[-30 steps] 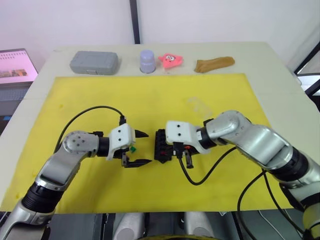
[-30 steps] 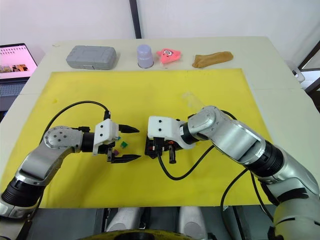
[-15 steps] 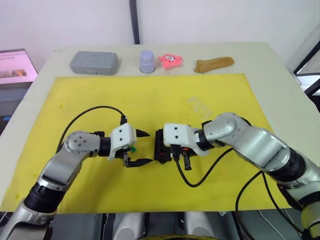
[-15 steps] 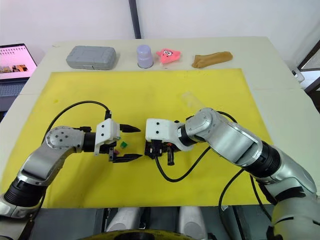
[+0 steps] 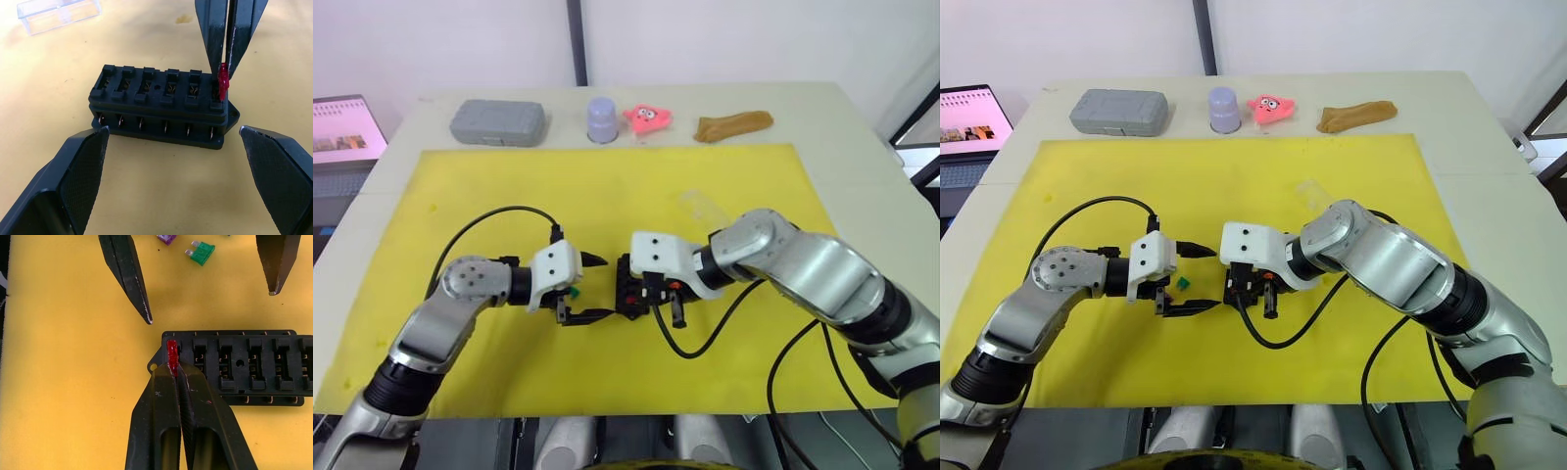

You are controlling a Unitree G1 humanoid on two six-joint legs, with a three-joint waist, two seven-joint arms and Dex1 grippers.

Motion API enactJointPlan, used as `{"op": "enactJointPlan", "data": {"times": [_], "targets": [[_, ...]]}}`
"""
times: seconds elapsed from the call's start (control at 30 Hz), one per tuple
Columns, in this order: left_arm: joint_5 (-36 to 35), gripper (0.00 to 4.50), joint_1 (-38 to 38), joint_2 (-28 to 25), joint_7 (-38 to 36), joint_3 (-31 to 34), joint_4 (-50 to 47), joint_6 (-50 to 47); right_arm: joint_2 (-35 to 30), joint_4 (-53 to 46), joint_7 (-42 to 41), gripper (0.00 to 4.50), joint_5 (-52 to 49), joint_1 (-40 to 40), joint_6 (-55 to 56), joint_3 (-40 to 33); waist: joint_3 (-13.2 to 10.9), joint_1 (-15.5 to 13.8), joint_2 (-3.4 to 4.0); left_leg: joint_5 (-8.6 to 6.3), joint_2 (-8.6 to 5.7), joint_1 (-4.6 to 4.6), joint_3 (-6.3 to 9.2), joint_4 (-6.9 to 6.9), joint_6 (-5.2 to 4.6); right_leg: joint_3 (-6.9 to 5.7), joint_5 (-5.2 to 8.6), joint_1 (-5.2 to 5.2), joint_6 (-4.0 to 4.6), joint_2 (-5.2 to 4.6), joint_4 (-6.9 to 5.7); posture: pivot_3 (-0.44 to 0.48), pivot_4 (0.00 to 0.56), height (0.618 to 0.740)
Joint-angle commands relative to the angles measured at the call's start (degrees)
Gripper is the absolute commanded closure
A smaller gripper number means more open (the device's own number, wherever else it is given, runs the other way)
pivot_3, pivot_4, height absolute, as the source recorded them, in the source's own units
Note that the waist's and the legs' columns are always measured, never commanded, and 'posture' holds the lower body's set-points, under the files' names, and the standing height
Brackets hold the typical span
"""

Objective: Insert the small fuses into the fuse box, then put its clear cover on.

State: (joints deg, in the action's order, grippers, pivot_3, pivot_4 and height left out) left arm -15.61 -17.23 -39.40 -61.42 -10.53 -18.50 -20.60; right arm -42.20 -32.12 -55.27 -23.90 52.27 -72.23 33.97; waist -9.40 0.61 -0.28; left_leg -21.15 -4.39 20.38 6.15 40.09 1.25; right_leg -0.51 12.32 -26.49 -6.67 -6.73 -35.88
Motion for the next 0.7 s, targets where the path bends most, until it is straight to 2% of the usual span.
{"op": "enactJointPlan", "data": {"times": [0.03,0.7], "targets": [[-0.1,0.02,-0.8,0.2,0.2,-0.2,-0.9,0.8,-0.5,-0.6,0.6,4.50,0.3,1.1,0.6,-0.1,0.0,0.0,0.00,0.00,0.00,0.00,0.00,0.00,0.00,0.00,0.00,0.00,0.00,0.00,0.00,0.000,0.150,0.740],[-0.2,0.02,-0.9,0.5,0.4,-0.2,-1.1,0.5,-2.2,-1.7,2.9,4.50,4.0,-2.0,5.3,4.7,0.0,0.0,0.00,0.00,0.00,-0.02,0.00,0.00,0.00,0.00,0.00,0.01,0.00,0.00,0.00,0.000,0.150,0.740]]}}
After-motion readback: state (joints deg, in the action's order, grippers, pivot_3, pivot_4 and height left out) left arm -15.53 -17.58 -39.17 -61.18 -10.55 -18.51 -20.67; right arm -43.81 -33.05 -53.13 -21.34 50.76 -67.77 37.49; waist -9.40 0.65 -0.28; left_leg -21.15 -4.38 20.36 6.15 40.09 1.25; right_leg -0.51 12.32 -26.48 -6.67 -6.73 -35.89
